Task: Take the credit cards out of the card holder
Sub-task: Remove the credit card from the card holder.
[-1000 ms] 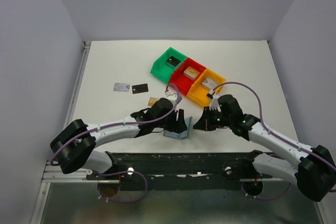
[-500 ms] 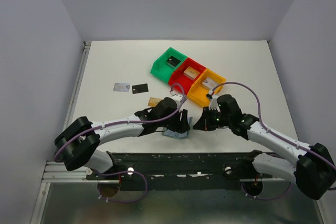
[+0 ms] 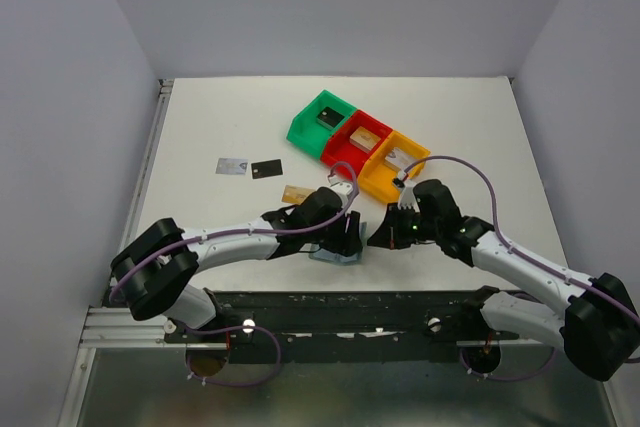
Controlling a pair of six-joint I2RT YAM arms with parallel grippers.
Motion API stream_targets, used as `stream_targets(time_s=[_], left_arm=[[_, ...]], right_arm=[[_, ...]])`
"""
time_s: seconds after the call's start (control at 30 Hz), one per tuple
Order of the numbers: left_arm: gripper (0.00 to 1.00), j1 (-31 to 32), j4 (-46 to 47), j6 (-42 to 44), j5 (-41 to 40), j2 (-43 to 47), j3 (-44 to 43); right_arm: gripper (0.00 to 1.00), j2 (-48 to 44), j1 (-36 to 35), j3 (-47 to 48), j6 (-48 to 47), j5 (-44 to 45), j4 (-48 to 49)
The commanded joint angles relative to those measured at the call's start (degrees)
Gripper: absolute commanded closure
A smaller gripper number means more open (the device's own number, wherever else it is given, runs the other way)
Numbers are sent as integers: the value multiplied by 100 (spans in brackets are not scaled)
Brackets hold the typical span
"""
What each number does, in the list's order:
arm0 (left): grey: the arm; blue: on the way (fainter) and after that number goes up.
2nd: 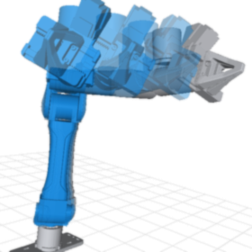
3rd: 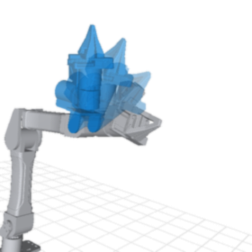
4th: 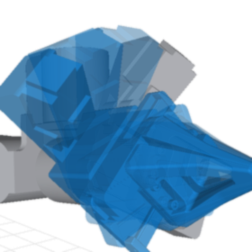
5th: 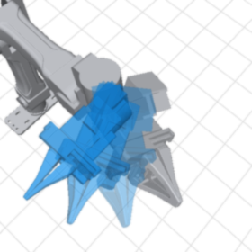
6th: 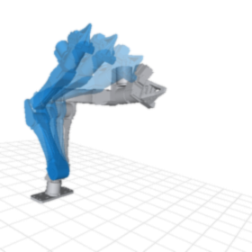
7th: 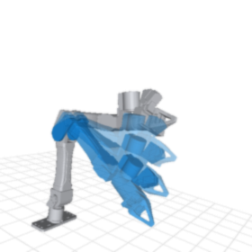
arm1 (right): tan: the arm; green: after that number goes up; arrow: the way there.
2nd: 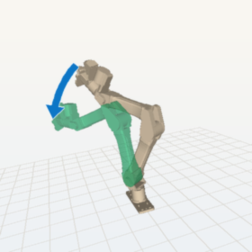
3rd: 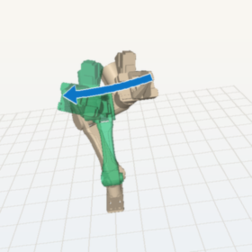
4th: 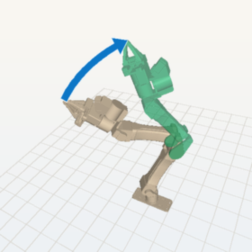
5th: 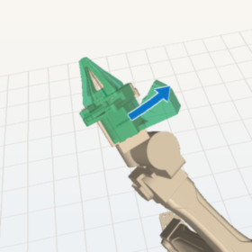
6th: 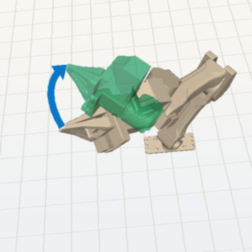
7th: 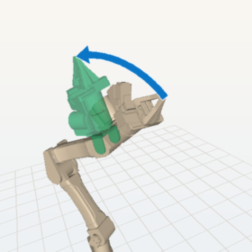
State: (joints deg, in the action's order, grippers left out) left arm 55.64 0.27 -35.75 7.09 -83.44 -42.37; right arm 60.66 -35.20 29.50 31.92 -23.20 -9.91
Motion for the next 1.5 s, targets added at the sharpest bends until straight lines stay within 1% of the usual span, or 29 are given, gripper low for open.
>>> stream_targets(time_s=[0.0, 0.6, 0.93, 1.1, 1.23, 1.33, 1.47], left_arm=[[36, 52, -19, 103, -129, -50, -193], [45, 53, -177, 129, -454, 187, -61], [44, 35, -194, 103, -657, 460, 80], [43, 44, -186, 103, -648, 355, 89], [40, 44, -54, 103, -499, 311, 89], [40, 44, -54, 138, -419, 206, 1], [43, 52, -62, 147, -340, 30, -69]], right_arm=[[100, -107, 4, 214, -19, 26, -19], [100, -2, -4, 373, -90, 17, -90], [100, 33, -4, 399, -177, 26, -134], [100, 68, -4, 425, -230, 9, -160], [100, 112, -4, 417, -265, 0, -169], [100, 147, 4, 390, -257, 52, -151], [100, 191, -4, 390, -248, 131, -134]])
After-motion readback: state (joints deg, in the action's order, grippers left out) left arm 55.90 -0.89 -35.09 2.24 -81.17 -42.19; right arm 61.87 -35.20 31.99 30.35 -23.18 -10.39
